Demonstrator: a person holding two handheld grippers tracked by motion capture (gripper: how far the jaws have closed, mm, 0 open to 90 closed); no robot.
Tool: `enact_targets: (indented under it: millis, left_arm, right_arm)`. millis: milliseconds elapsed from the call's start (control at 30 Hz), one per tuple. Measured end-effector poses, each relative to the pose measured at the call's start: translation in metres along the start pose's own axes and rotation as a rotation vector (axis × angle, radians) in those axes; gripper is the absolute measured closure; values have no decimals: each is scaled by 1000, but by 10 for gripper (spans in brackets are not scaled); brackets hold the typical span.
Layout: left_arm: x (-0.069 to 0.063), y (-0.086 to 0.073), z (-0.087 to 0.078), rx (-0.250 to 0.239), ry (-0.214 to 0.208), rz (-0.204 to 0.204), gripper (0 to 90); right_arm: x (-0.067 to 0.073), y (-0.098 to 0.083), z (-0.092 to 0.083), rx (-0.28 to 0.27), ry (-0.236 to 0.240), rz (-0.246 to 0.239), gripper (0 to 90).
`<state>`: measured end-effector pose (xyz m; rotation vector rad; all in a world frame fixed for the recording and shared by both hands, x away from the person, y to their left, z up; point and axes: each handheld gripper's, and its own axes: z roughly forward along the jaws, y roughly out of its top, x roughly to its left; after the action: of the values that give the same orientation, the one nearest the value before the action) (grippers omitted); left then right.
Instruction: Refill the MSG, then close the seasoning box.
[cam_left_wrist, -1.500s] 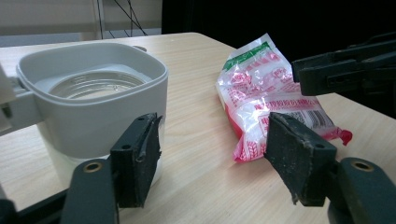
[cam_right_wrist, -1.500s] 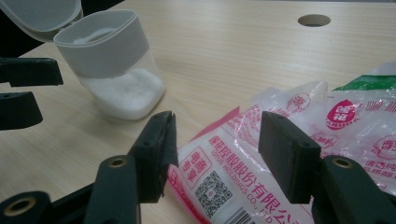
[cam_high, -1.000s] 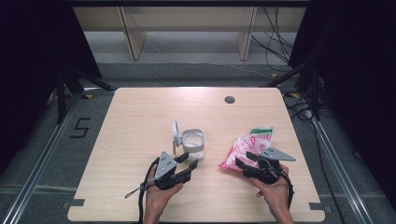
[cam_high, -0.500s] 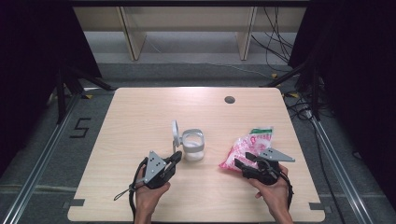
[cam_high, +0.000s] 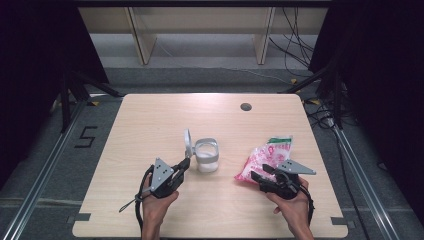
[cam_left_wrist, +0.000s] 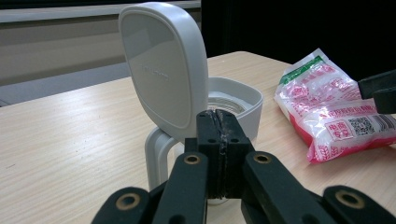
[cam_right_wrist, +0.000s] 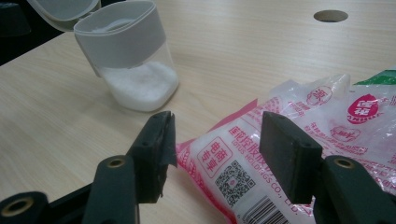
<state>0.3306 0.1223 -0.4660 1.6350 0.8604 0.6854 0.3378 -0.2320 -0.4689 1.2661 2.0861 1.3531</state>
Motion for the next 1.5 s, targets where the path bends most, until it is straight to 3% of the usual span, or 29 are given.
enact_targets:
  millis: [67,100,200,233,267,333,367,400,433,467,500,533,600,633,733,900,933,967,1033,1067,1167,1333,1400,1500]
  left_arm:
    - [1,1,0,-2,4,0,890]
    - [3,2,0,-3,8,1,890]
    - [6,4,0,-6,24,-2,891]
    - [7,4,0,-13,21,-1,891]
    - [8,5,0,0,29,2,891]
    - [11,5,2,1,33,-2,891]
    - [11,6,2,4,31,2,891]
    - [12,7,3,8,34,6,891]
    - [12,8,3,4,36,6,891]
    - [13,8,3,7,36,10,891]
    - [14,9,4,6,36,11,891]
    - [14,10,4,3,40,8,891]
    - [18,11,2,1,48,3,891]
    - [20,12,2,0,53,3,891]
    - [23,14,1,0,59,7,891]
    - [26,18,4,7,67,0,891]
    - [26,18,6,7,67,2,891]
    - [27,18,8,10,62,0,891]
    - [30,19,13,20,66,5,891]
    - [30,19,14,21,67,3,892]
    - [28,20,18,26,65,9,892]
    - [26,23,22,26,60,13,891]
    - [25,24,23,26,59,19,891]
    - [24,26,23,21,57,24,891]
  right_arm:
    - [4,0,-3,18,10,38,449]
    - [1,0,-2,-4,15,12,449]
    - [3,-1,-2,-1,23,15,448]
    - [2,-1,-3,5,9,-12,448]
    - [5,-1,-3,11,22,30,447]
    - [5,-1,-3,12,24,7,446]
    - [7,-1,-2,7,36,34,446]
    - [5,-1,-2,9,30,-2,446]
    - [6,-1,-2,17,39,8,446]
    - [6,0,-4,14,19,-9,446]
    - [9,-1,-3,15,38,35,446]
    - [6,-1,-3,3,26,-18,446]
    - [11,-1,-5,17,36,25,446]
    - [10,-2,-3,-4,41,-5,446]
    - [13,-2,-4,16,47,3,445]
    - [16,-2,-3,5,73,-3,442]
    - [19,-3,-3,14,68,22,442]
    - [17,-2,-3,18,62,-3,441]
    - [18,-3,-2,15,62,2,441]
    - [17,-3,-2,13,64,-21,440]
    - [19,-4,-3,7,82,-1,440]
    - [19,-5,-4,13,85,-9,433]
    - [22,-6,-5,16,81,21,428]
    - [21,-5,-6,15,72,-15,425]
